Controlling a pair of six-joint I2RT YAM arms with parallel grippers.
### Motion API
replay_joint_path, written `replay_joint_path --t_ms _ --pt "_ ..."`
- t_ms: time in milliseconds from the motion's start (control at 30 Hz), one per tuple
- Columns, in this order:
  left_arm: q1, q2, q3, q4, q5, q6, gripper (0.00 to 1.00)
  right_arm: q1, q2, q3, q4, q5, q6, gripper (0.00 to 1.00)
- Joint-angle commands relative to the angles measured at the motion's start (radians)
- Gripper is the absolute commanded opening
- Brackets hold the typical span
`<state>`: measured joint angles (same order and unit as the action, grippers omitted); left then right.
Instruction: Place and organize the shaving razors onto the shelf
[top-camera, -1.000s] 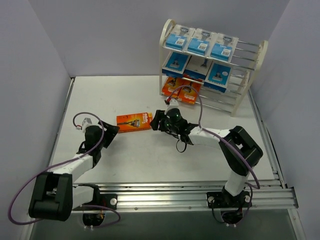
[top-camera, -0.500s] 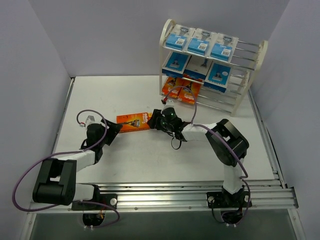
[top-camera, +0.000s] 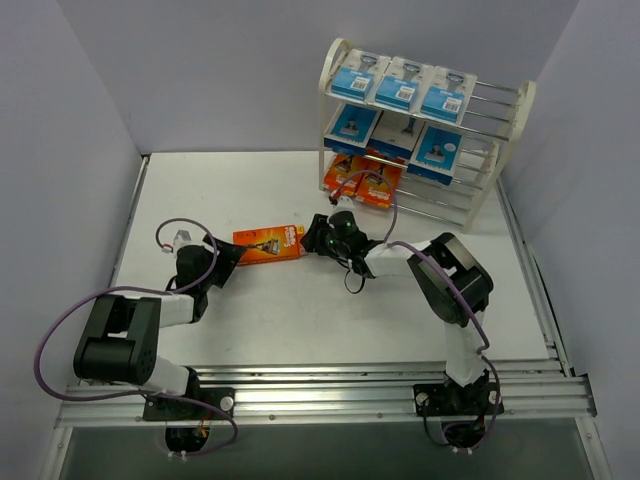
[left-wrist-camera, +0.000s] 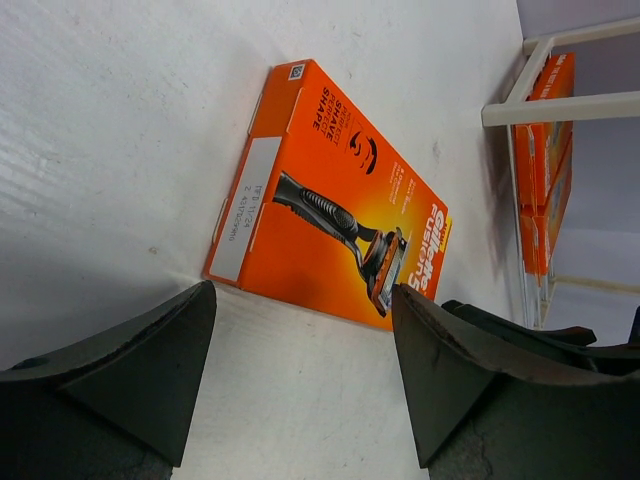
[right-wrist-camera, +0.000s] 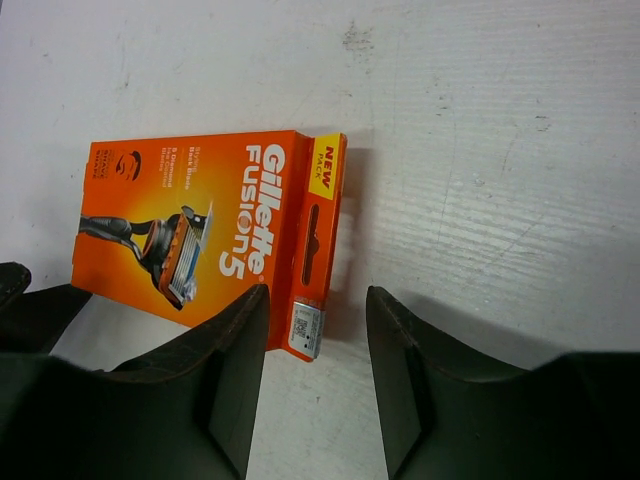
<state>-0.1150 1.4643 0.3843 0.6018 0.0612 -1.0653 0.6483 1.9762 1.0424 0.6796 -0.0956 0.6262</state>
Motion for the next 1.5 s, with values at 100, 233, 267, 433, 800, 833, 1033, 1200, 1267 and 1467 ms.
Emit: replay_joint_path --t_ms 100,233,267,433,800,833,1033,1200,1267,1467 --pt "0.015 0.080 0.059 0.145 0.015 -0.035 0.79 -0.001 0.035 0.048 0.037 0.007 -0.029 0.37" --pt "0.021 0.117 0.088 0.162 0.019 -0.042 0.79 -0.001 0.049 0.057 0.038 0.002 -0.036 0.36" --pt "0.023 0.125 0.105 0.164 0.019 -0.045 0.79 -0.001 0.053 0.061 0.038 0.002 -0.036 0.36" --pt "0.026 0.174 0.159 0.174 0.022 -0.051 0.79 -0.003 0.072 0.068 0.046 -0.009 -0.029 0.33" --pt "0.026 0.300 0.245 0.234 0.064 -0.078 0.76 -0.003 0.076 0.054 0.057 -0.016 -0.029 0.29" --pt "0.026 0.309 0.252 0.243 0.071 -0.085 0.75 -0.003 0.076 0.051 0.058 -0.018 -0.031 0.29" --pt "0.025 0.370 0.295 0.308 0.088 -0.091 0.72 0.002 0.049 0.016 0.060 -0.033 -0.072 0.31" --pt "0.021 0.413 0.350 0.305 0.094 -0.085 0.72 0.017 0.046 -0.001 0.067 -0.062 -0.089 0.31" --pt "0.020 0.424 0.369 0.306 0.097 -0.082 0.71 0.028 0.046 -0.011 0.086 -0.072 -0.094 0.31" --pt "-0.005 0.470 0.453 0.302 0.101 -0.055 0.71 0.103 0.013 -0.044 0.118 -0.121 -0.138 0.34"
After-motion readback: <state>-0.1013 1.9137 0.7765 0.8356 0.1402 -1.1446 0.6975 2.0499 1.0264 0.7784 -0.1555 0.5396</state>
